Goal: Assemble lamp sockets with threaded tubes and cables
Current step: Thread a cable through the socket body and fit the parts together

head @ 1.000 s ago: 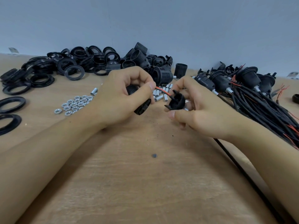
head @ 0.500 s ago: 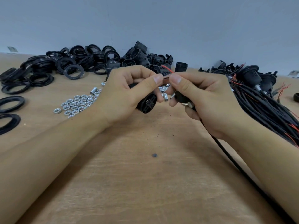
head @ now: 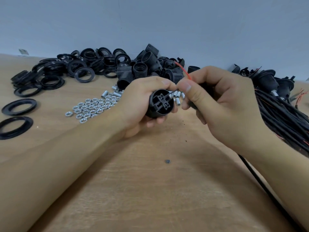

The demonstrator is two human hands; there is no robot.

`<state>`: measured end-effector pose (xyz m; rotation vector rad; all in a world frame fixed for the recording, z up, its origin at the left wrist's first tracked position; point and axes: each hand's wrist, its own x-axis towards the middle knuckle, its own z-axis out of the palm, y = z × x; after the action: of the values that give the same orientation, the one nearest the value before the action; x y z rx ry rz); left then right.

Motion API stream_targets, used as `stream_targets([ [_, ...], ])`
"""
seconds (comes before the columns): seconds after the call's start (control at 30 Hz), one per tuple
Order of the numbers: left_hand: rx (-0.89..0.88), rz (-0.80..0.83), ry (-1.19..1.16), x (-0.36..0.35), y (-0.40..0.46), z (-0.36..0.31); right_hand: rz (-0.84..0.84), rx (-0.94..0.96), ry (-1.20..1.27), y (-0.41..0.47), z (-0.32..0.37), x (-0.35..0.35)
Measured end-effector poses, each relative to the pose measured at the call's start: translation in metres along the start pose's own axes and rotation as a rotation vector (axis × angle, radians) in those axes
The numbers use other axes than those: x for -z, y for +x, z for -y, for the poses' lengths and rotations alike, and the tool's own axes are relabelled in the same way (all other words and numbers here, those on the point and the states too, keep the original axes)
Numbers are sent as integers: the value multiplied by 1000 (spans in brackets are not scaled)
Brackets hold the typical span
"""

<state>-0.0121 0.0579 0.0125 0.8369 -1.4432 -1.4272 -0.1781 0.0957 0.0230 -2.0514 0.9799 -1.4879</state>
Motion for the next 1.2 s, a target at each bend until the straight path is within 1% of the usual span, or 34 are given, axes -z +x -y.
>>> stream_targets([
  [0.07, 5, 39, -3, -2, 0, 0, -8, 79, -98, -3, 4, -4],
  [0.2, 41, 87, -27, -2, -1, -1, -25, 161, -254, -4, 6, -6],
  [0.43, 30, 112, -17, -2, 0, 1, -84, 269, -383, -4, 5, -7],
  [0.73, 59, 75, -18, -2, 1, 5, -56, 297, -427, -3, 2, -5],
  [0.9, 93, 74, -1, -2, 4, 8, 16, 279, -410, -3, 2, -5],
  [1.0, 106, 85, -8, -4, 2, 10, 28, 280, -419, -4, 2, -7],
  [1.2, 128, 110, -50, -6, 3, 13, 92, 146, -269, -6, -2, -9],
])
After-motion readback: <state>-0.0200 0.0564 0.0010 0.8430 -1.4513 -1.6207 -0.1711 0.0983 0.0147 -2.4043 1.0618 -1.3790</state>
